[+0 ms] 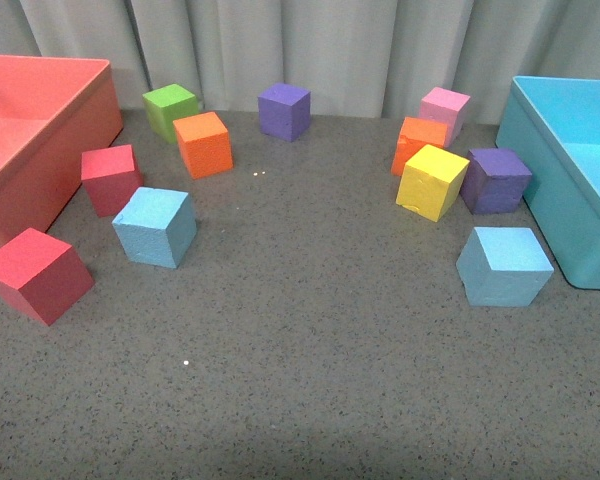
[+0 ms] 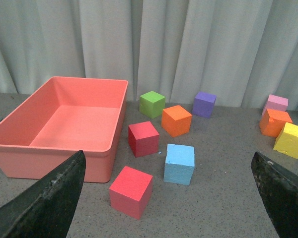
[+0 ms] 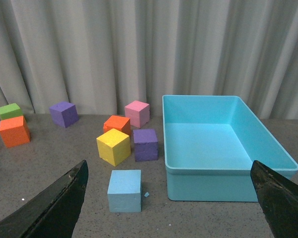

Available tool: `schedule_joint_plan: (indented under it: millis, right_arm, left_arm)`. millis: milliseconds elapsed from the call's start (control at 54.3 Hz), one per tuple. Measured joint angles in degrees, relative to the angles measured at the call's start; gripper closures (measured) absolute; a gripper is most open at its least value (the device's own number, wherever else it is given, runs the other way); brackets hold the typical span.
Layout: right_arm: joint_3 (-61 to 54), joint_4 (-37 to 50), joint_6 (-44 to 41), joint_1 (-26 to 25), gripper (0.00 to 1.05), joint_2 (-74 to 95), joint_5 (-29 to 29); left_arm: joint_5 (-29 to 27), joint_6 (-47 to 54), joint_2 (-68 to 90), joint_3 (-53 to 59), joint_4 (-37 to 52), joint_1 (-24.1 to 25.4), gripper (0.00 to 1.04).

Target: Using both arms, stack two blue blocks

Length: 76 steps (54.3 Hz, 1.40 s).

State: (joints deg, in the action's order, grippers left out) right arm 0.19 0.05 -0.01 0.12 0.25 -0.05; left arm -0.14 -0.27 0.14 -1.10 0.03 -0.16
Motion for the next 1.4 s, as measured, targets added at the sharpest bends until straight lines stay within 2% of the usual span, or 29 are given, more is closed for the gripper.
schedule_joint_plan:
  millis: [1401]
  right_arm:
    - [0.0,0.0,0.0,0.0,0.09,0.0,0.0]
  left_arm:
    - [0.0,0.0,0.0,0.0,0.0,0.0,0.07]
